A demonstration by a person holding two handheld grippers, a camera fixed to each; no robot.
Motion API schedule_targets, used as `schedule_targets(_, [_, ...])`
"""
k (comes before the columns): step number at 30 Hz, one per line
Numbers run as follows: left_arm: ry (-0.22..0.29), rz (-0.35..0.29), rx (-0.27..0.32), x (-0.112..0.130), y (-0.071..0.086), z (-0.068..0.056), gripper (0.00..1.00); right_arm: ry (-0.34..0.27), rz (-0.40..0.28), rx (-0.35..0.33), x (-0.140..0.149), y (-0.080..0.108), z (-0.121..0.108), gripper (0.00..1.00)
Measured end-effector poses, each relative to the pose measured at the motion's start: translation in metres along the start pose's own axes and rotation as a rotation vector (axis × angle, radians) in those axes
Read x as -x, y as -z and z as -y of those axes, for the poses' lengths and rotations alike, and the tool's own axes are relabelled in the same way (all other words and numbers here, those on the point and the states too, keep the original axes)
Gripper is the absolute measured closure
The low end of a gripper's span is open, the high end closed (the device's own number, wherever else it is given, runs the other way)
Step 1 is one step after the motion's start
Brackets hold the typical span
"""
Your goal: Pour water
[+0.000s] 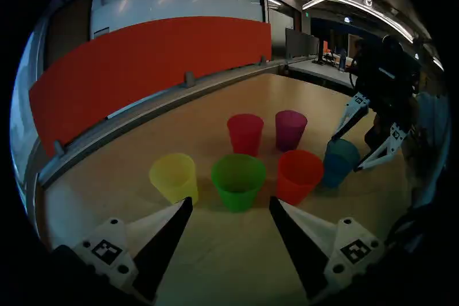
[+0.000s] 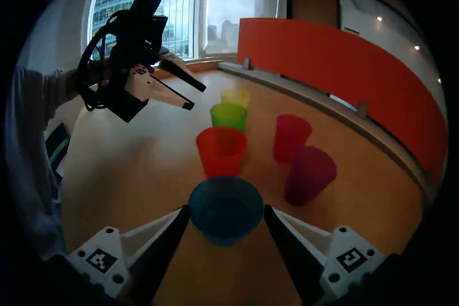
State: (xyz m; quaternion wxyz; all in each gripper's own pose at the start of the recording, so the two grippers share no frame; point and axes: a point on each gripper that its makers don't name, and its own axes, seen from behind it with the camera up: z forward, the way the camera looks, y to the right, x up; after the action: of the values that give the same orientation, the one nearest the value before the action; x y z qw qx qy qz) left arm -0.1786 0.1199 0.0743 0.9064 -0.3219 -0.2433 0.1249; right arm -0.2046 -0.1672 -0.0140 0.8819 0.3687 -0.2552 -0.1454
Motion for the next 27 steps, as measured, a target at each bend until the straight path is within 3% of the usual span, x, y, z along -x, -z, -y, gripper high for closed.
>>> schedule_targets(16, [-0.001,0.032,0.017,0.005,-0.020,0.004,0.00,0.015,0.012,-0.011,0.004,-0.015,0.001,0.00])
schedule_targets(21, [-0.003,0.040,0.024,0.006,-0.027,0.001,0.00,0.021,0.017,-0.010,0.007,-0.016,0.001,0.08])
schedule_targets(27, [-0.011,0.050,0.034,0.009,-0.032,-0.002,0.00,0.009,0.009,-0.015,0.006,-0.015,0.001,0.08])
